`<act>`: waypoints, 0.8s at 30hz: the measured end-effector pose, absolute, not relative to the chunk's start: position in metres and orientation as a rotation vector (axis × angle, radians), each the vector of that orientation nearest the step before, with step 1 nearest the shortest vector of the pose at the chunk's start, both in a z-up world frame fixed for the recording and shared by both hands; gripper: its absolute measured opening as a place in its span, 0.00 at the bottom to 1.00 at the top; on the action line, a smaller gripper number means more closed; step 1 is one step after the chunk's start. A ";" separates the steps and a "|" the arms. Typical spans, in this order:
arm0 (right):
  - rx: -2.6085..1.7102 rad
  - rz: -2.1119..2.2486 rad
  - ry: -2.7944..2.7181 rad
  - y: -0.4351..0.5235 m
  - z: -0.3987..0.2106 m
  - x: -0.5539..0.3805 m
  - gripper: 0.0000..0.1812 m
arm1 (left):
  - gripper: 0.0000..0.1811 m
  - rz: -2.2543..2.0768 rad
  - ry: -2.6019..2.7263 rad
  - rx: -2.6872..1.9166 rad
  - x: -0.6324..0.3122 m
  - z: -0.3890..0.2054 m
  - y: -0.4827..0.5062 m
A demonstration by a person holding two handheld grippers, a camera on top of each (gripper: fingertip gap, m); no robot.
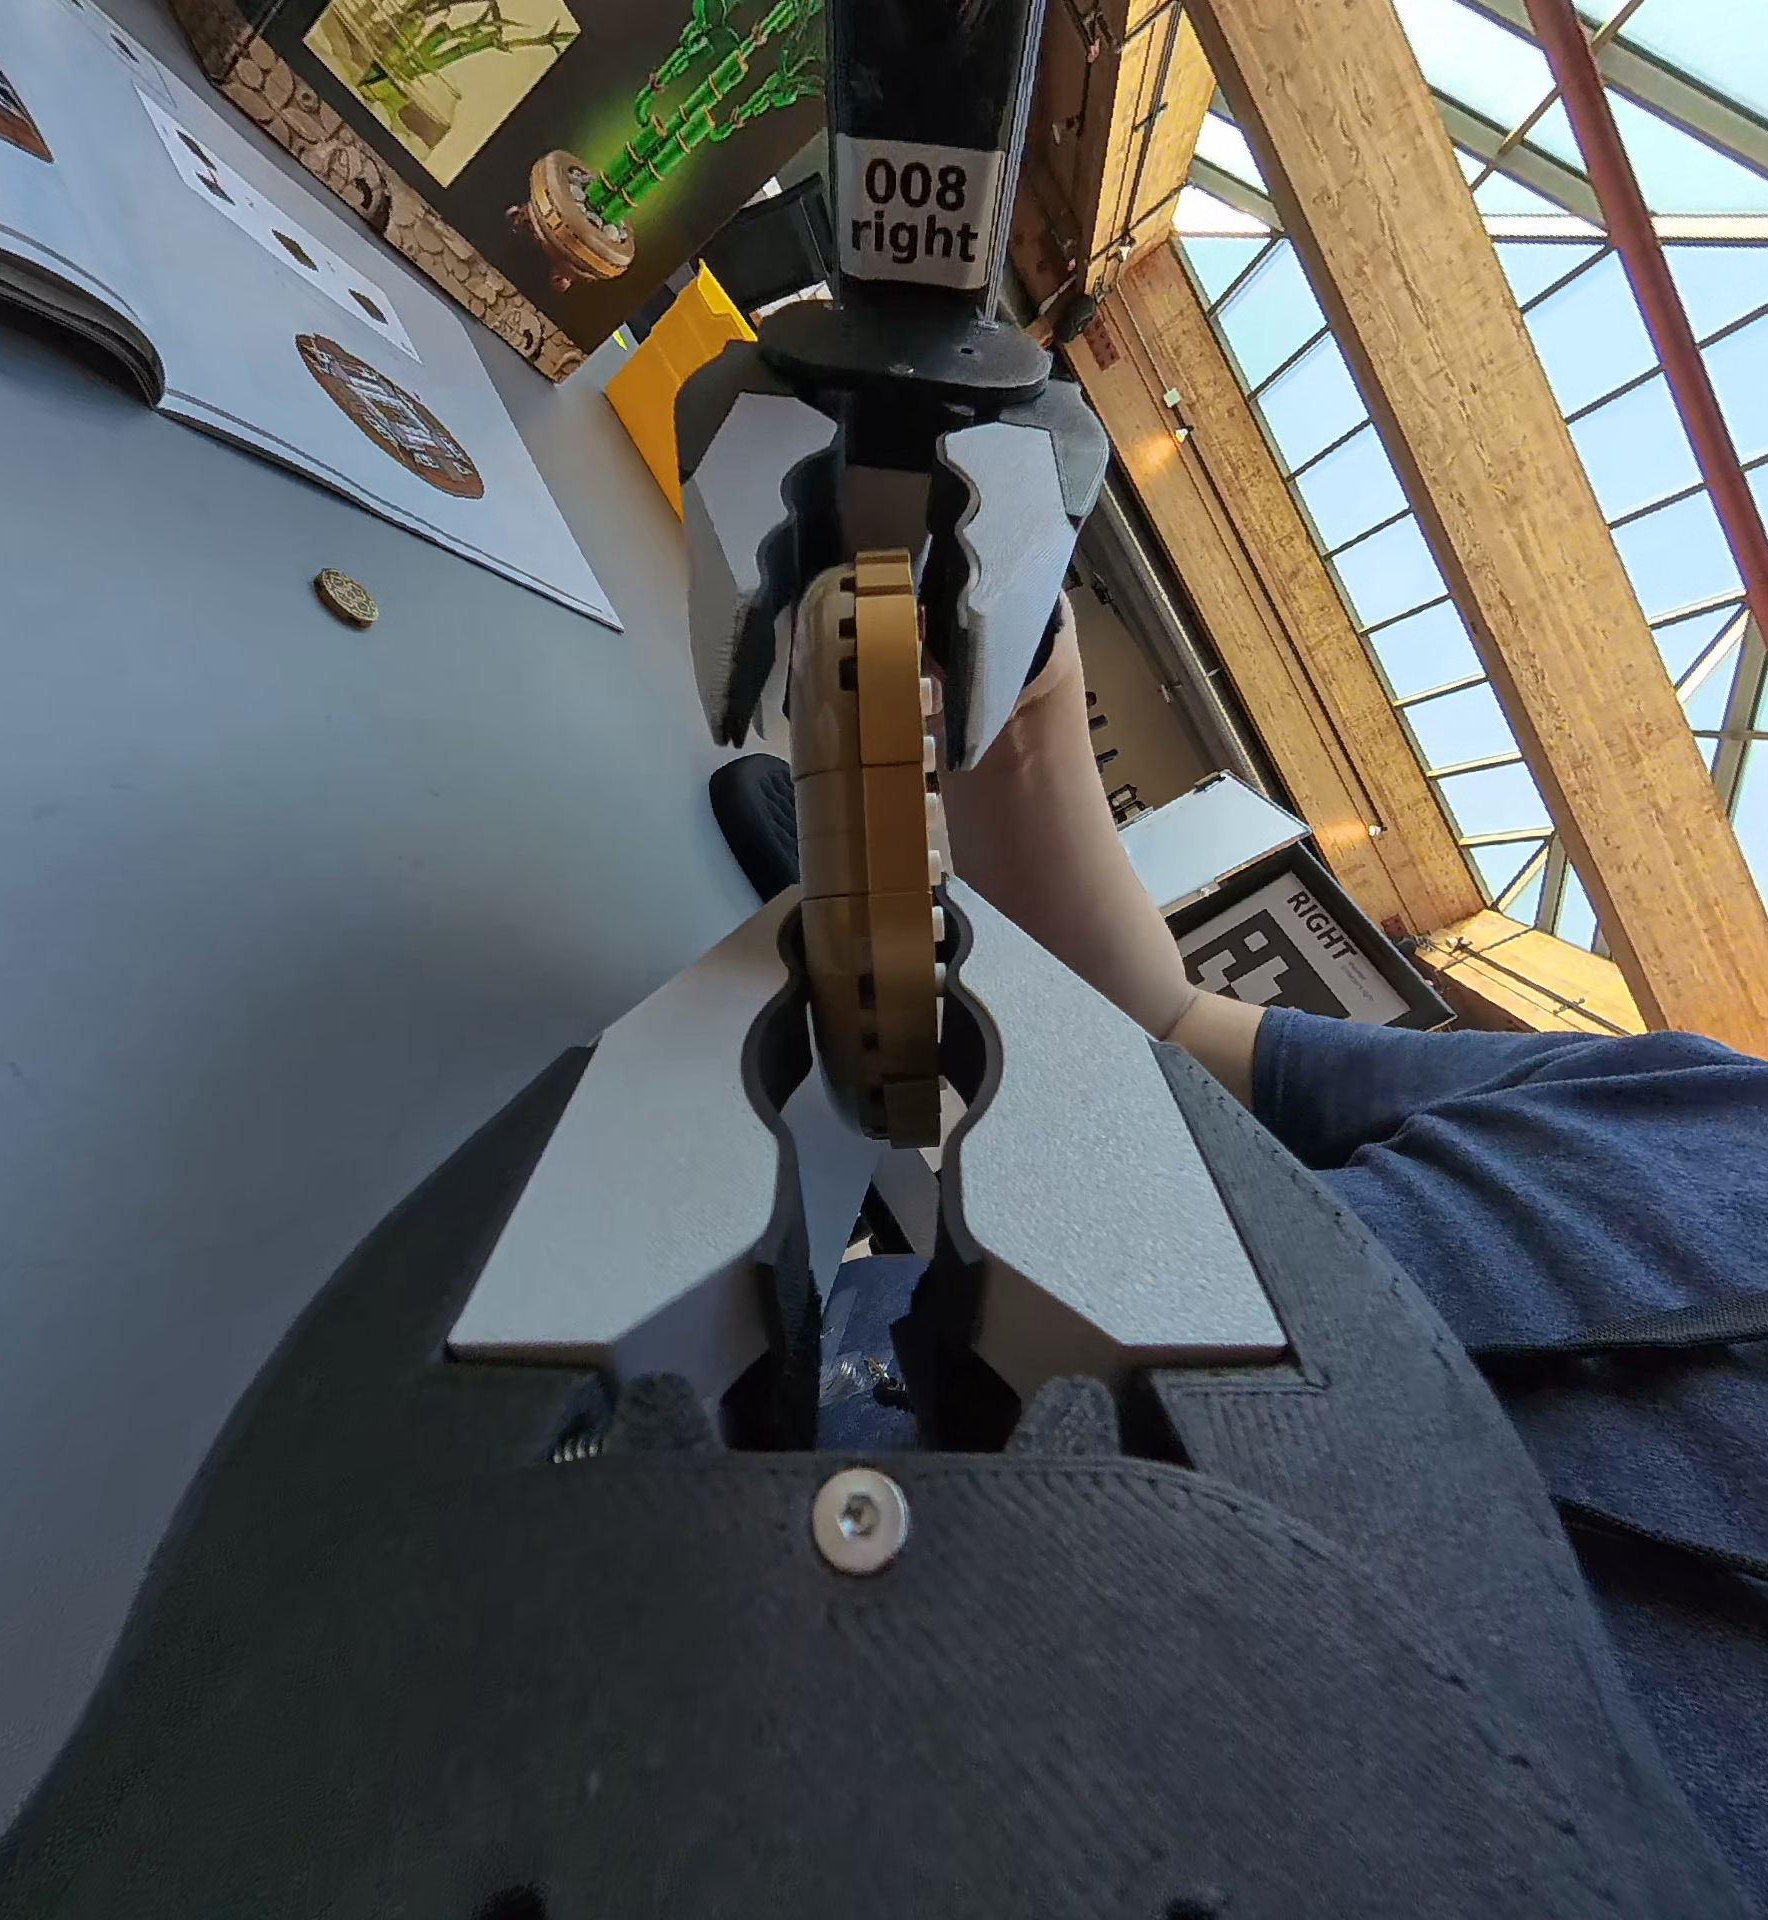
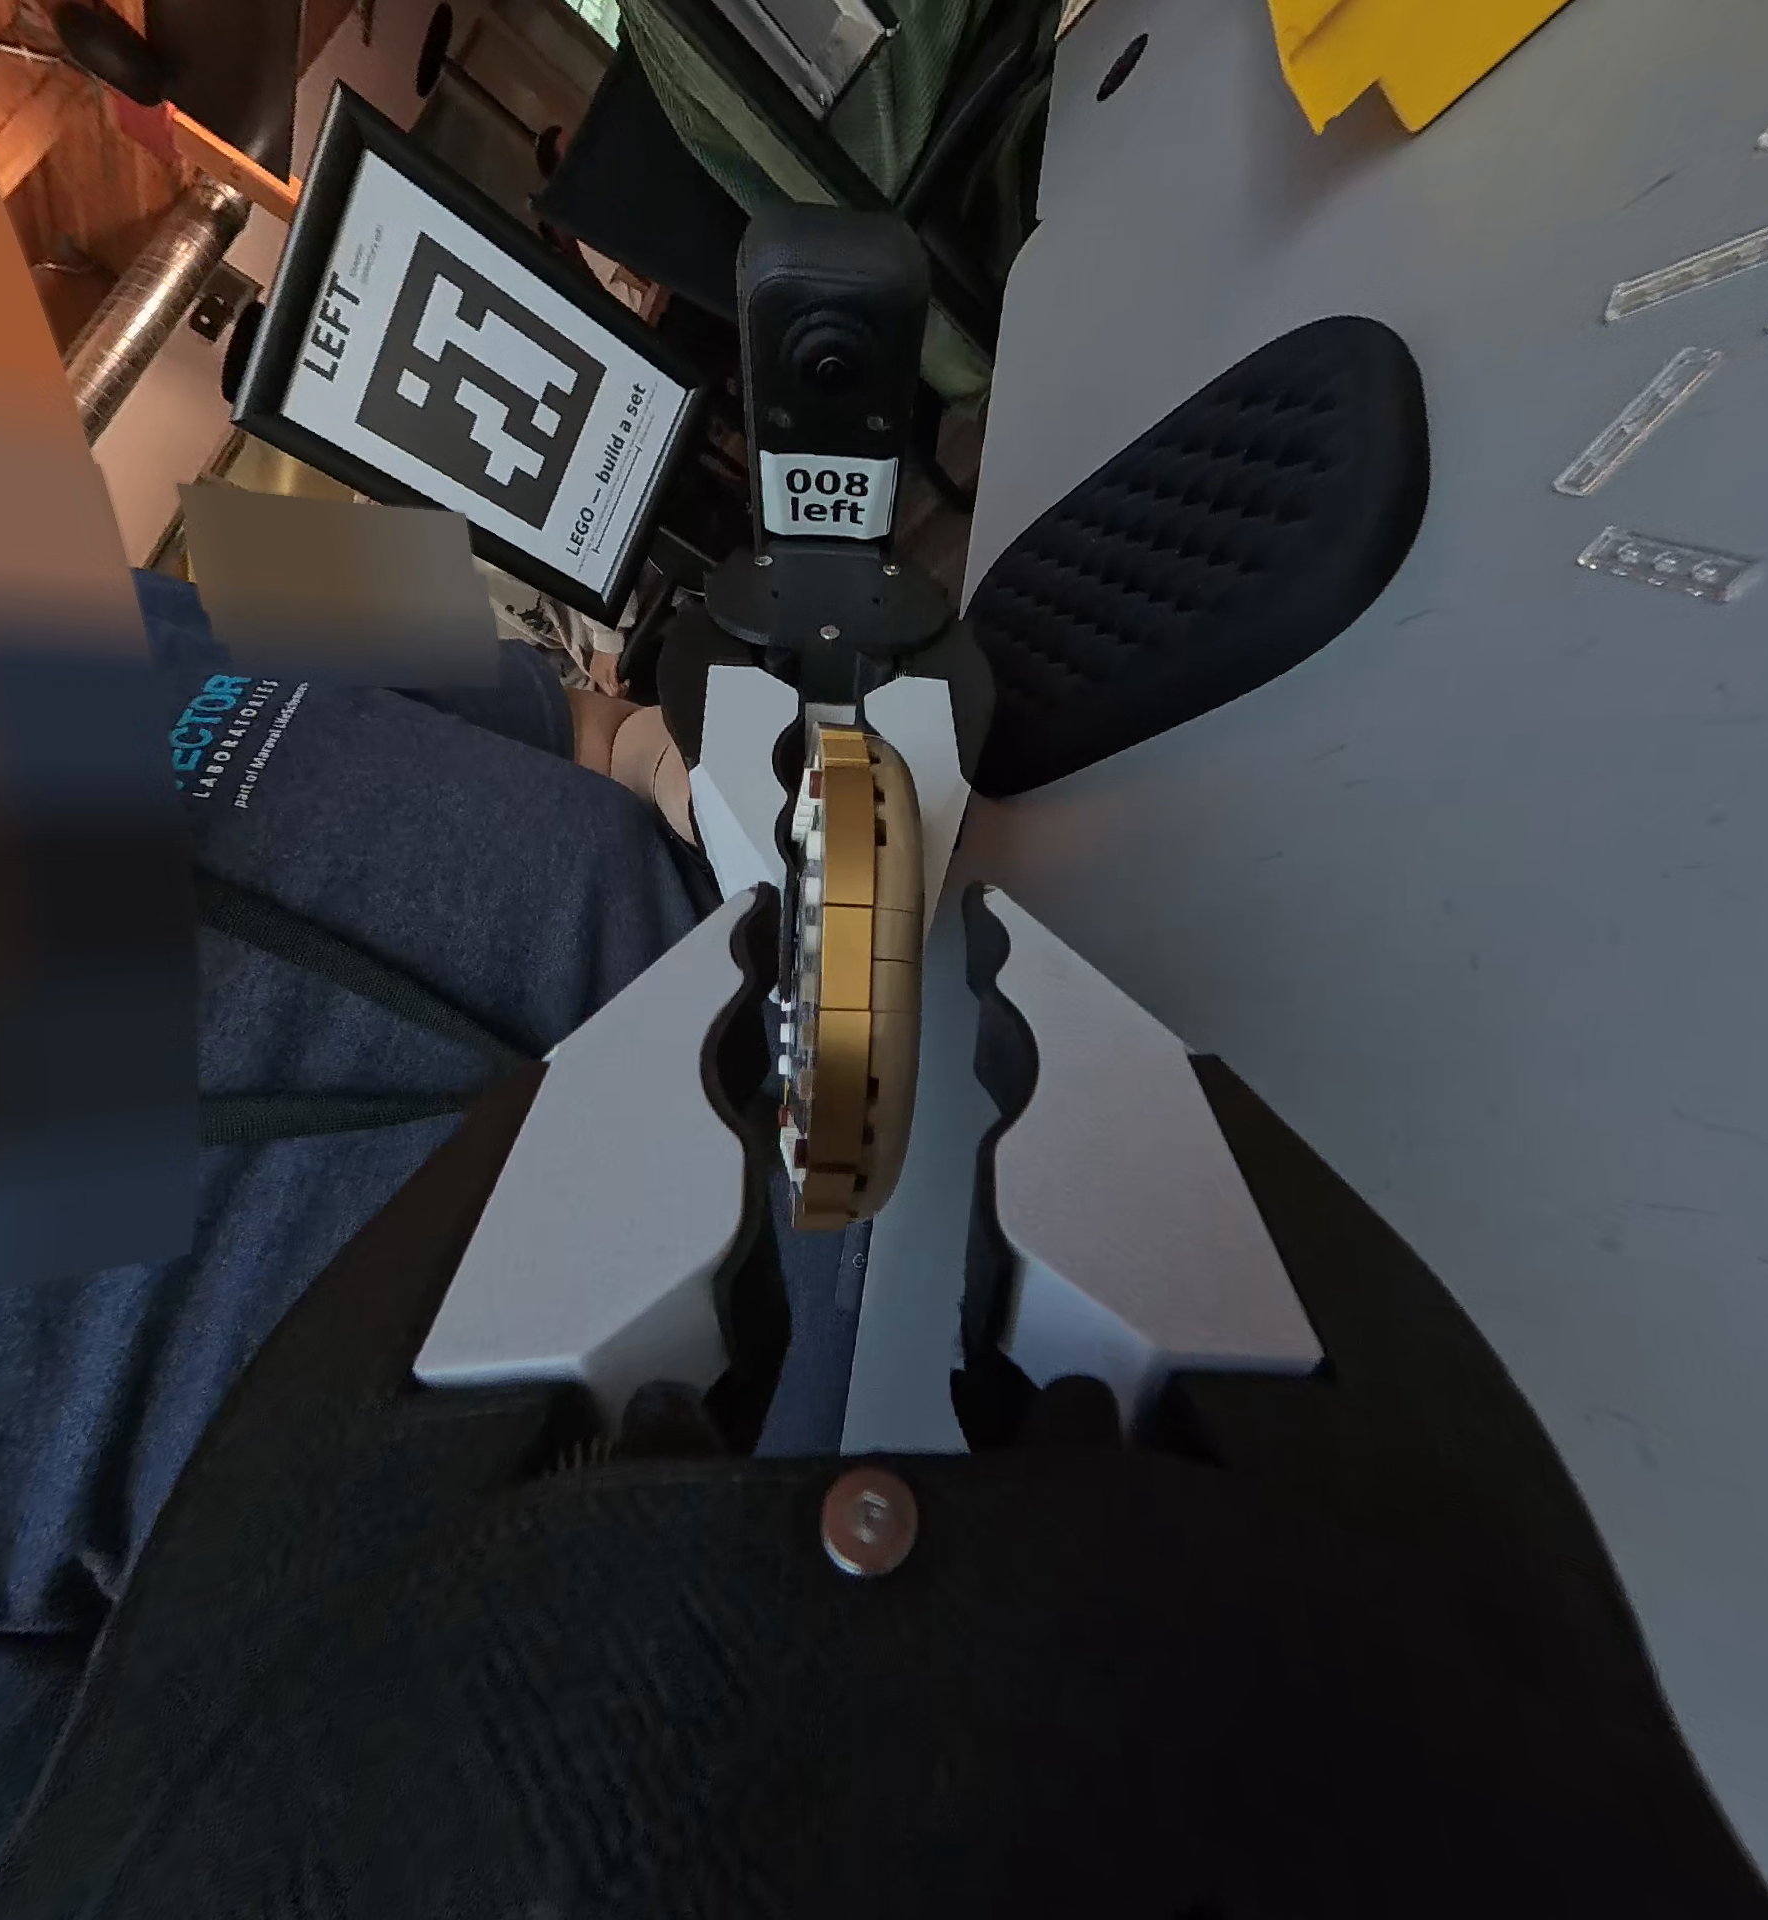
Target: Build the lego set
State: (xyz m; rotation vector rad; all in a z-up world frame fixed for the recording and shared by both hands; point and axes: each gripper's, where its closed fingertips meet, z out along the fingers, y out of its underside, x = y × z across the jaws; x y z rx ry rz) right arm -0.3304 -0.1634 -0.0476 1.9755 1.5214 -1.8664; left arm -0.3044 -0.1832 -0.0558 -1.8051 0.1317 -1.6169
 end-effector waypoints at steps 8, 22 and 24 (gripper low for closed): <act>1.931 -1.859 1.469 -0.171 -0.052 -0.334 0.11 | 0.10 -1.561 0.156 -1.835 -0.309 -0.063 -0.185; 1.993 -2.468 0.755 -0.146 -0.055 -0.364 0.23 | 0.10 -1.539 -0.217 -1.646 -0.368 -0.057 -0.160; 1.959 -2.466 0.777 -0.150 -0.054 -0.367 0.11 | 0.10 -1.542 -0.234 -1.641 -0.370 -0.057 -0.159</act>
